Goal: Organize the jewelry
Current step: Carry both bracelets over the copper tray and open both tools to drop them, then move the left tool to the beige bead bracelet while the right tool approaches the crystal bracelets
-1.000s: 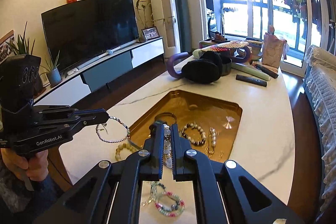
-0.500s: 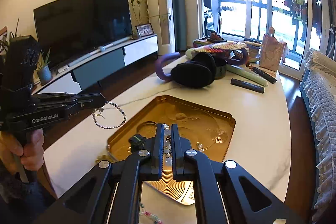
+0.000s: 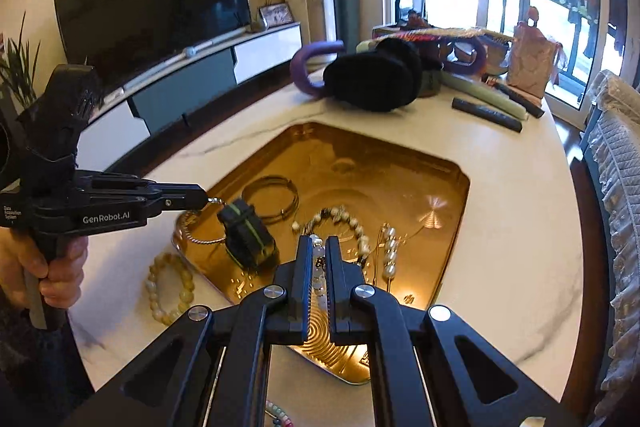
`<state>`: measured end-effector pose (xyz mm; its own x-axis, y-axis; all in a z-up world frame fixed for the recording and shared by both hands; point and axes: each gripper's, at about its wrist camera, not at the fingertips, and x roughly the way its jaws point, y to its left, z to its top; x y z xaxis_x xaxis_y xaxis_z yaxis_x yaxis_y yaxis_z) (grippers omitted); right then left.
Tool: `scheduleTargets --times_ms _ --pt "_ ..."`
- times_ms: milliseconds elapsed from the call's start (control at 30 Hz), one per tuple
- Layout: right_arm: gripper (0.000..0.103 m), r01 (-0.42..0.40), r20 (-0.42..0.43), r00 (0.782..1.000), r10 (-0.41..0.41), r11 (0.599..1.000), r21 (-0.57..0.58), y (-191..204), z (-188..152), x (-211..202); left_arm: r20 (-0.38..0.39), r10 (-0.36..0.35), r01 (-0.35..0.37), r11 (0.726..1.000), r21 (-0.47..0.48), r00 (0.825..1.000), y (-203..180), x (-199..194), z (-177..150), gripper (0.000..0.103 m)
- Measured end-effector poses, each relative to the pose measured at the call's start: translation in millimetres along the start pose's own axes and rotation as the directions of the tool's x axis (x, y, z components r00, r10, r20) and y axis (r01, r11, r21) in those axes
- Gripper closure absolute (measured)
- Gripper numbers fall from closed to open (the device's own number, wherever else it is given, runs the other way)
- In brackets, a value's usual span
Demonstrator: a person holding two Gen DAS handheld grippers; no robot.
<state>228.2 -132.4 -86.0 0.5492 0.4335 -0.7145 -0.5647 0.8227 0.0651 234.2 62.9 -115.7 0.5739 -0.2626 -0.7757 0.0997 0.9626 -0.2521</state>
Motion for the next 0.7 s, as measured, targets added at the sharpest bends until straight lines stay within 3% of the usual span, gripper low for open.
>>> scheduleTargets --times_ms 467,567,633,700 --pt "0.097 0.041 -0.101 0.994 -0.033 0.996 0.080 -10 -17 23 -0.027 0.107 -0.107 0.994 0.020 0.994 0 10 -11 0.098" --pt "0.093 0.053 -0.100 0.994 -0.044 0.995 0.087 -10 -20 21 -0.044 0.122 -0.122 0.993 -0.007 0.992 4 9 -13 0.087" --pt "0.075 0.062 -0.101 0.994 -0.052 0.993 0.103 -13 -22 17 -0.037 0.134 -0.134 0.991 -0.008 0.990 3 5 -15 0.063" --pt "0.063 0.057 -0.086 0.995 -0.047 0.991 0.120 -15 -23 11 -0.010 0.143 -0.143 0.990 -0.003 0.990 1 -2 -17 0.050"
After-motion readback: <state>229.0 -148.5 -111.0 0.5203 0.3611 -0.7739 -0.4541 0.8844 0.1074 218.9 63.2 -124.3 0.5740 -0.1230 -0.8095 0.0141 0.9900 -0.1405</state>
